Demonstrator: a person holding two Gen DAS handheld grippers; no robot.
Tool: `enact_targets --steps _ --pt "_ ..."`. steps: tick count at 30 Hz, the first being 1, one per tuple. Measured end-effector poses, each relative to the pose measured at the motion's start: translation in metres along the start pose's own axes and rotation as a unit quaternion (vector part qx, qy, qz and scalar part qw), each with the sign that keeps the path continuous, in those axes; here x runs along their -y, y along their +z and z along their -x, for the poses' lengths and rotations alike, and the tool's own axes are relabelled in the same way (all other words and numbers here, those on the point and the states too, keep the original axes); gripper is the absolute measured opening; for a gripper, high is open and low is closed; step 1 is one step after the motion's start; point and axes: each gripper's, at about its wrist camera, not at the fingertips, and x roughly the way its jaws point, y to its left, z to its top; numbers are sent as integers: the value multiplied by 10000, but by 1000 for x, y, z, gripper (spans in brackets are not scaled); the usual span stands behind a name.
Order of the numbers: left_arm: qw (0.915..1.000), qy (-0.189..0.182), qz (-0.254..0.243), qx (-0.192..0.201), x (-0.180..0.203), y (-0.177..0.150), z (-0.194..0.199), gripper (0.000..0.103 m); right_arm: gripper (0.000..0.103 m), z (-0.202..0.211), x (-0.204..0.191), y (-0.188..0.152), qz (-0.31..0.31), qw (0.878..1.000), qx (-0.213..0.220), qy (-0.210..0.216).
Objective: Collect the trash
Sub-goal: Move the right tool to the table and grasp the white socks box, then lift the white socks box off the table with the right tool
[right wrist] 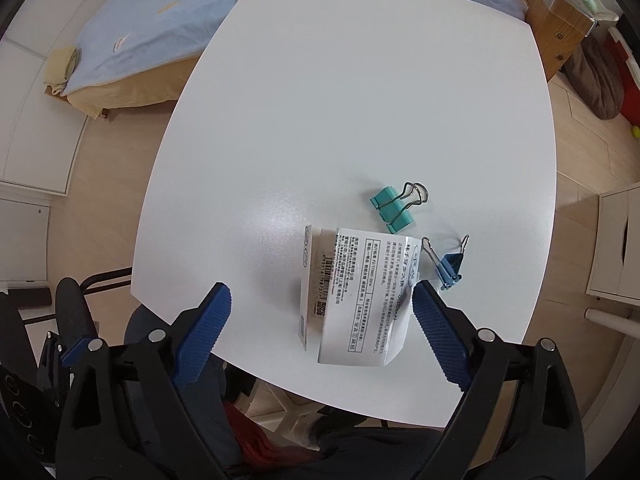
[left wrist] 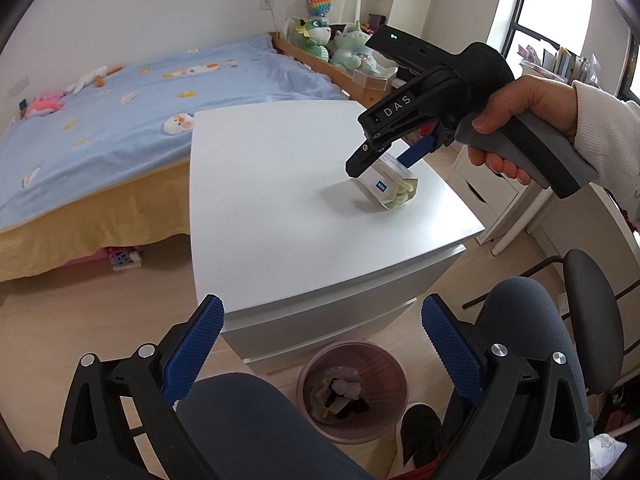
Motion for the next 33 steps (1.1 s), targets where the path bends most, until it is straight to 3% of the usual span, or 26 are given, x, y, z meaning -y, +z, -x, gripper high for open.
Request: enact_targets --steps 13,15,23,33 --pt "10000 -15 56 -37 -3 -1 -2 95 69 -17 3 1 -29 9993 -273 -254" --pt "10000 -21 47 -44 -2 -1 -2 95 61 -16 2 1 4 9993 -236 -283" --pt "10000 -45 -21 -56 2 2 -4 95 48 -2 -1 -9 184 9992 132 -320" --pt "9999 -35 -57 -93 5 2 -8 95 46 16 -4 -29 393 9951 903 -108"
